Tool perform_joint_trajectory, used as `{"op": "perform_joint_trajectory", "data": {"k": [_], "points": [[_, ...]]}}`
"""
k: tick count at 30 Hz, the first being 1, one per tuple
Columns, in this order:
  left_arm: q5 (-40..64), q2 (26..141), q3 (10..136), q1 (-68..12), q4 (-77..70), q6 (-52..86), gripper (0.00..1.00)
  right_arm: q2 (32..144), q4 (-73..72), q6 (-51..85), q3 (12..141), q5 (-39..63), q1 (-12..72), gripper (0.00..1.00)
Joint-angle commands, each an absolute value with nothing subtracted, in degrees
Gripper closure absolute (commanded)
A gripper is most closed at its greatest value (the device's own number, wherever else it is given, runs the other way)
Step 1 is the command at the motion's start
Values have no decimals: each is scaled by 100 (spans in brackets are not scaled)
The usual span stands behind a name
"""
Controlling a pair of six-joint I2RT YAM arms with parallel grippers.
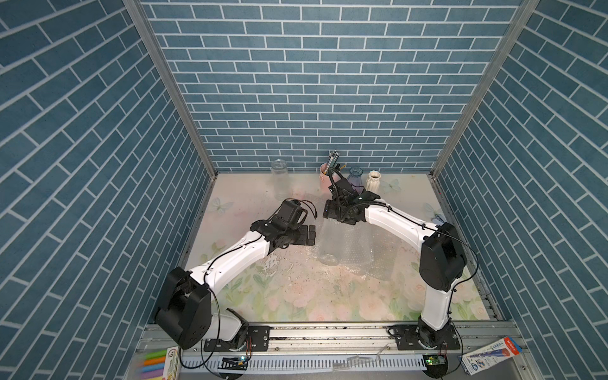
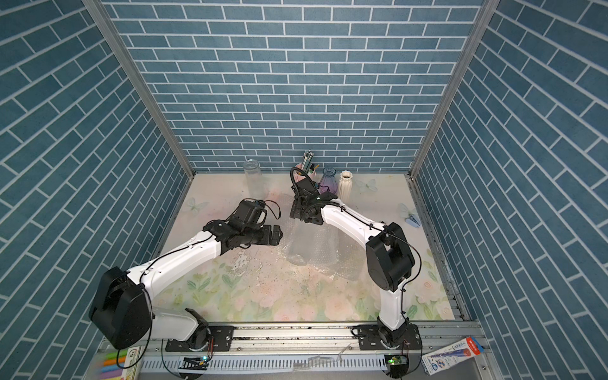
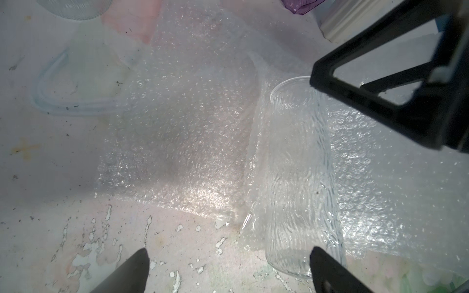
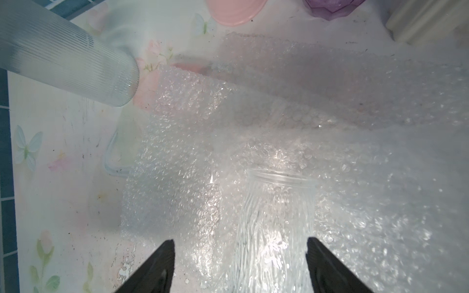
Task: Unwrap the vase from the bubble wrap
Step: Pick up the vase from the bubble wrap.
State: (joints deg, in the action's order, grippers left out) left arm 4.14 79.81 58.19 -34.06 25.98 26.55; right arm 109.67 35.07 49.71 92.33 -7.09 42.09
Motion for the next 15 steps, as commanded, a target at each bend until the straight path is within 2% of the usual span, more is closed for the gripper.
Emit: {"op": "perform_joint_trajectory", "data": {"k": [1, 6, 15], "points": [[457, 7941, 5697, -3445, 2399, 2663, 0, 11208, 3983, 5262, 9415, -922, 4142, 20], [538, 8011, 5625, -3511, 2277, 2679, 0, 11478, 4152, 5489, 9608, -854, 4002, 27], [688, 8271, 5643, -3623, 2132, 2697, 0, 11975, 4543, 5664, 10128, -753, 3859, 29]]}}
